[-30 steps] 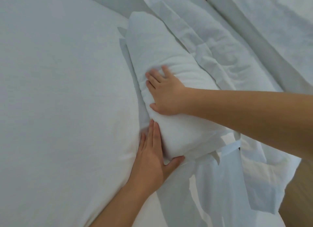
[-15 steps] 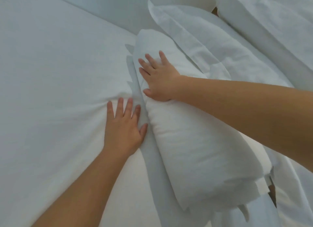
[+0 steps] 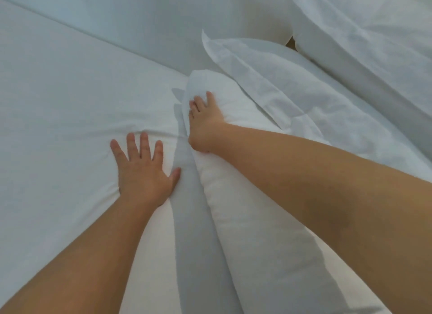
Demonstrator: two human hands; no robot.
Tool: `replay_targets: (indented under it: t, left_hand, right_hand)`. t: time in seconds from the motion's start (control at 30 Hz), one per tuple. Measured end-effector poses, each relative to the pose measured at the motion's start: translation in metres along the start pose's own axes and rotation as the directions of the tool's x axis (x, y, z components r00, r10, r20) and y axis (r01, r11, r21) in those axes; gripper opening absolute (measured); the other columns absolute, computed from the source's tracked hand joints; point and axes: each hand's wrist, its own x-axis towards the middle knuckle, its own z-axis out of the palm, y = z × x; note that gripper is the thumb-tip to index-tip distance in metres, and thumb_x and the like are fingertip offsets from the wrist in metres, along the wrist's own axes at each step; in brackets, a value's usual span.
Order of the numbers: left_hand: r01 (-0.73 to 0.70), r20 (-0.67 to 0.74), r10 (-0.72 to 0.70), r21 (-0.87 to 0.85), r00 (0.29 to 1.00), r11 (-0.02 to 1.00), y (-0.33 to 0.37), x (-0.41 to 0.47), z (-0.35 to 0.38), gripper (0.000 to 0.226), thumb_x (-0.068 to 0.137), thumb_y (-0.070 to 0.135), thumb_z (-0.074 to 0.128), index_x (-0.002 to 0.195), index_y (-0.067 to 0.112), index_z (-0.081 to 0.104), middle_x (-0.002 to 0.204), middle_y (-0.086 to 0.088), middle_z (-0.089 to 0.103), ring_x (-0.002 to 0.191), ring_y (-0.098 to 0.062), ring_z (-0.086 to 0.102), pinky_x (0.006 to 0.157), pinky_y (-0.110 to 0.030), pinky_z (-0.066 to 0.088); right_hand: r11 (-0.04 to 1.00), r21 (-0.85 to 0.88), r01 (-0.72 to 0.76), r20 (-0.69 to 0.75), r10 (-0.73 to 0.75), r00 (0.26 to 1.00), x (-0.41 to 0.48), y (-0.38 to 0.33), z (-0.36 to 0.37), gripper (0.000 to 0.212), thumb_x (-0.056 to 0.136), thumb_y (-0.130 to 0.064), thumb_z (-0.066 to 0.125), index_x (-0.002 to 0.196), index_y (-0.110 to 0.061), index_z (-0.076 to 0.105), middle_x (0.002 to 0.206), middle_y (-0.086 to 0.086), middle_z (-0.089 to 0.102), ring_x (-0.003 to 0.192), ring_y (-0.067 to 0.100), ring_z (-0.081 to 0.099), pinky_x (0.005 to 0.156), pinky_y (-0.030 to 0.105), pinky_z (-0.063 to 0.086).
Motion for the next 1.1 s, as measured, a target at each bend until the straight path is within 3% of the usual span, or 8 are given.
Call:
replay_targets:
  t: [0.5,0.8,1.1]
  left_hand:
    - [-0.026,-0.01,0.026,-0.022,1.0,0.999,-0.015,0.039,0.004,0.083,0.088,0.067,-0.007,0.154,0.018,-0.009,0.161,-0.012,-0.015,0.147,-0.031,-0.018,0.114,-0.061,-0.01]
    - [-0.018,-0.056,0.014,-0.07,0.998,0.997,-0.018,0.048,0.007,0.078,0.091,0.063,-0.001,0.155,0.018,-0.007,0.162,-0.01,-0.013,0.148,-0.029,-0.017,0.115,-0.059,-0.011]
    - [0.04,-0.061,-0.046,-0.103,0.997,0.994,-0.012,0.028,0.0,0.075,0.093,0.057,0.001,0.154,0.014,-0.007,0.161,-0.013,-0.014,0.148,-0.03,-0.017,0.116,-0.056,-0.012]
  right_hand:
    - [0.998,0.025,-0.061,0.062,0.06,0.996,0.038,-0.001,-0.016,0.061,0.104,-0.033,0.022,0.155,-0.006,0.006,0.163,0.016,-0.003,0.15,0.032,-0.006,0.119,0.052,-0.006]
    - [0.996,-0.053,-0.072,0.056,0.075,0.996,0.063,0.006,-0.012,0.062,0.103,-0.038,0.017,0.156,-0.008,0.004,0.163,0.016,-0.004,0.149,0.034,-0.009,0.116,0.06,-0.008]
    - [0.99,-0.093,0.106,0.045,-0.102,0.994,0.053,0.011,-0.005,0.064,0.1,-0.039,0.022,0.155,-0.008,0.009,0.163,0.015,0.001,0.15,0.033,-0.006,0.115,0.06,-0.009]
